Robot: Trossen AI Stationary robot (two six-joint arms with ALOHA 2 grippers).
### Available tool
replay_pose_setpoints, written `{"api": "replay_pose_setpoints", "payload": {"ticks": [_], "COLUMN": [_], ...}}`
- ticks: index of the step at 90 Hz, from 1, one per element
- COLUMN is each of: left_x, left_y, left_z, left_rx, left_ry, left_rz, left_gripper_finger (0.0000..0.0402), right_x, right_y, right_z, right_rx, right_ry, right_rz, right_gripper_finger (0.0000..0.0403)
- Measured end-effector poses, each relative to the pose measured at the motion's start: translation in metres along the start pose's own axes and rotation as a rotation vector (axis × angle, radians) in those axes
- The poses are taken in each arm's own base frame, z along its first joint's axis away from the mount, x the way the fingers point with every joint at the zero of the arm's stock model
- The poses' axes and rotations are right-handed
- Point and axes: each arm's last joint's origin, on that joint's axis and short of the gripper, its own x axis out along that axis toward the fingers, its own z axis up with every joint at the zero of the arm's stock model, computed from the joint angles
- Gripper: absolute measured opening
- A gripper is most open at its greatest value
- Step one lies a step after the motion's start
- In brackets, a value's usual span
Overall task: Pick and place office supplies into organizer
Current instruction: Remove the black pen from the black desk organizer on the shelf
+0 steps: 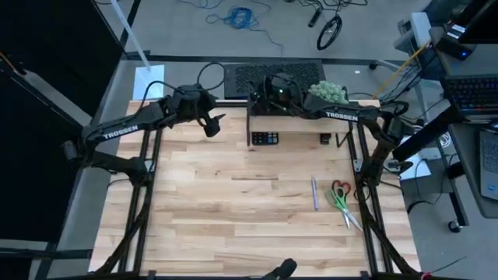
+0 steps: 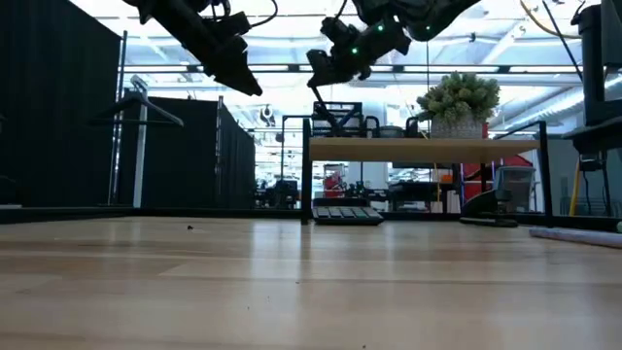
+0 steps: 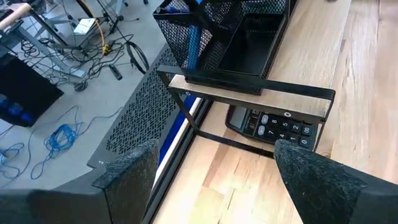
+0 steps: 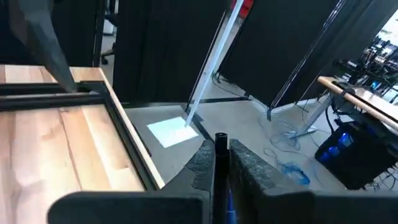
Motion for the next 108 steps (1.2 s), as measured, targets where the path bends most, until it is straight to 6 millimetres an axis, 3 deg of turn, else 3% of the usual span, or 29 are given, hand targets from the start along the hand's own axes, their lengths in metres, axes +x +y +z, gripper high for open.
{"api": "replay_pose_setpoints", "payload": {"ticks": [37, 51, 60, 76, 86, 96, 108], "left_x": [0.0, 0.0, 0.0, 0.0, 0.0, 0.0, 0.0], "left_y": [0.0, 0.0, 0.0, 0.0, 0.0, 0.0, 0.0], "left_z": [0.0, 0.0, 0.0, -0.001, 0.0, 0.0, 0.0], "left_rx": [-0.001, -0.001, -0.001, 0.0, 0.0, -0.001, -0.001], "left_ry": [-0.002, -0.002, 0.004, 0.006, 0.002, -0.002, -0.002], "left_rz": [0.001, 0.001, -0.001, -0.002, -0.001, 0.001, 0.001], "left_gripper_finger": [0.0309, 0.0309, 0.0309, 0.0309, 0.0309, 0.0309, 0.0309], "right_x": [-0.044, -0.076, -0.102, -0.149, -0.175, -0.195, -0.203], "right_y": [-0.018, -0.019, -0.018, -0.01, 0.004, 0.026, 0.06], "right_z": [0.045, 0.068, 0.071, 0.051, 0.026, -0.006, -0.046], "right_rx": [0.046, 0.183, 0.253, 0.425, 0.5, 0.546, 0.642], "right_ry": [-0.165, -0.233, -0.153, 0.237, 0.584, 0.886, 1.02], "right_rz": [-0.03, 0.012, 0.117, 0.231, 0.247, 0.176, 0.107], "right_gripper_finger": [0.0011, 0.0011, 0.0011, 0.0011, 0.0011, 0.0011, 0.0011]}}
